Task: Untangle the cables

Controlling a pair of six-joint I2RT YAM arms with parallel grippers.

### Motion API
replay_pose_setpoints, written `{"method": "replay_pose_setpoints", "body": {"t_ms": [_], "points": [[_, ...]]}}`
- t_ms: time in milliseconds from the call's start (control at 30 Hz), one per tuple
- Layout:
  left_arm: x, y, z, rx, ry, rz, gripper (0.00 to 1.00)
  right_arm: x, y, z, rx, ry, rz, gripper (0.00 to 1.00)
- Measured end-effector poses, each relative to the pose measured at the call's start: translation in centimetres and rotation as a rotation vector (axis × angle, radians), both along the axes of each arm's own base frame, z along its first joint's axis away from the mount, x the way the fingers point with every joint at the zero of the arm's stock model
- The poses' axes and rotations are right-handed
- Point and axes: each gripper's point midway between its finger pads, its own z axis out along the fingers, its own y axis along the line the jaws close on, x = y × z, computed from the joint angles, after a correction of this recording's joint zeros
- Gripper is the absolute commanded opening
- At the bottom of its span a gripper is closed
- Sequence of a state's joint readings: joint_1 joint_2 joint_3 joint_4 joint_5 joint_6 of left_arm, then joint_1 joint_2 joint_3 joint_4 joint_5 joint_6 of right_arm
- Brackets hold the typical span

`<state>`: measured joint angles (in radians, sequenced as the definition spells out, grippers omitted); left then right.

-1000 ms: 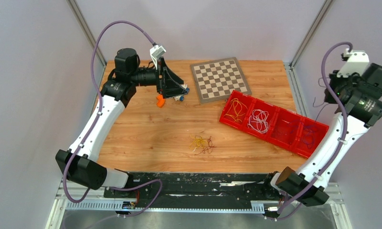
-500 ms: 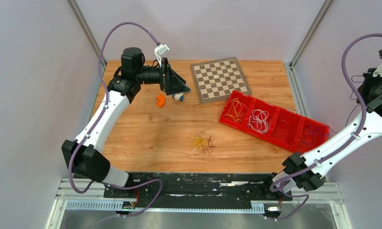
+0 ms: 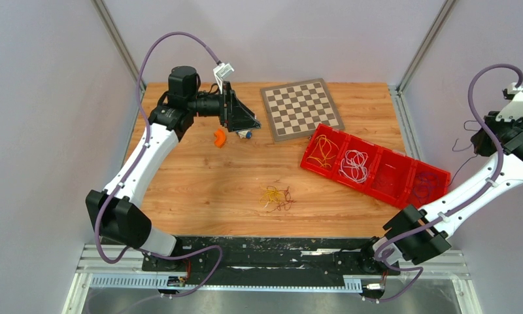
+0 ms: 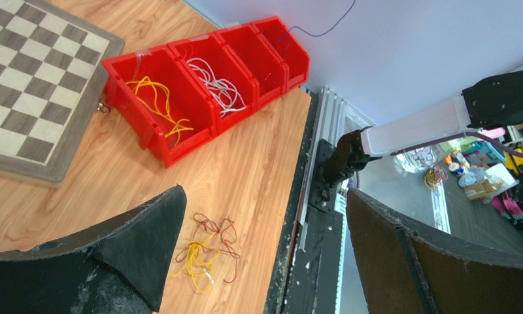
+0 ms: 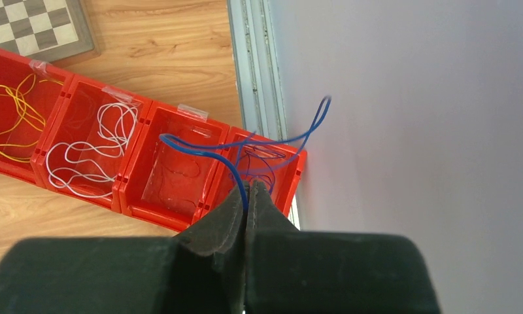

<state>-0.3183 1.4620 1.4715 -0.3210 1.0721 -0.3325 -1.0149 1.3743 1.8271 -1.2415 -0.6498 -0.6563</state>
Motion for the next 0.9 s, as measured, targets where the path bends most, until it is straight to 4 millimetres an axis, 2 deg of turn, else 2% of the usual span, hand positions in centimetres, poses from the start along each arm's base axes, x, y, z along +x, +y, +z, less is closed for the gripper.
{"method": "replay_pose_setpoints", "body": {"t_ms": [133, 300, 367, 667, 800, 900], "points": [[0.1, 0.0, -0.6, 0.016, 0.015, -0.004, 1.0, 0.7, 0.4, -0.5, 0.0, -0.013, 0.024, 0.0], [0.5, -0.1, -1.1, 0.039, 0.041, -0.009, 1.0, 0.6, 1.2, -3.2, 0.024, 0.013, 0.041, 0.0], [0.5, 0.0, -1.2, 0.046, 0.049, -0.012, 1.0, 0.3, 1.2, -5.0, 0.02, 0.039, 0.041, 0.0], [0.2, 0.1, -2.0, 0.073, 0.067, -0.024, 1.0, -2.2, 0.5, -15.6, 0.002, 0.239, 0.057, 0.0], [0.1, 0.2, -2.3, 0.079, 0.075, -0.025, 1.0, -2.7, -0.1, -18.3, -0.019, 0.288, 0.052, 0.0], [0.1, 0.2, -2.3, 0.081, 0.073, -0.027, 1.0, -2.0, -0.8, -19.5, -0.039, 0.305, 0.057, 0.0]]}}
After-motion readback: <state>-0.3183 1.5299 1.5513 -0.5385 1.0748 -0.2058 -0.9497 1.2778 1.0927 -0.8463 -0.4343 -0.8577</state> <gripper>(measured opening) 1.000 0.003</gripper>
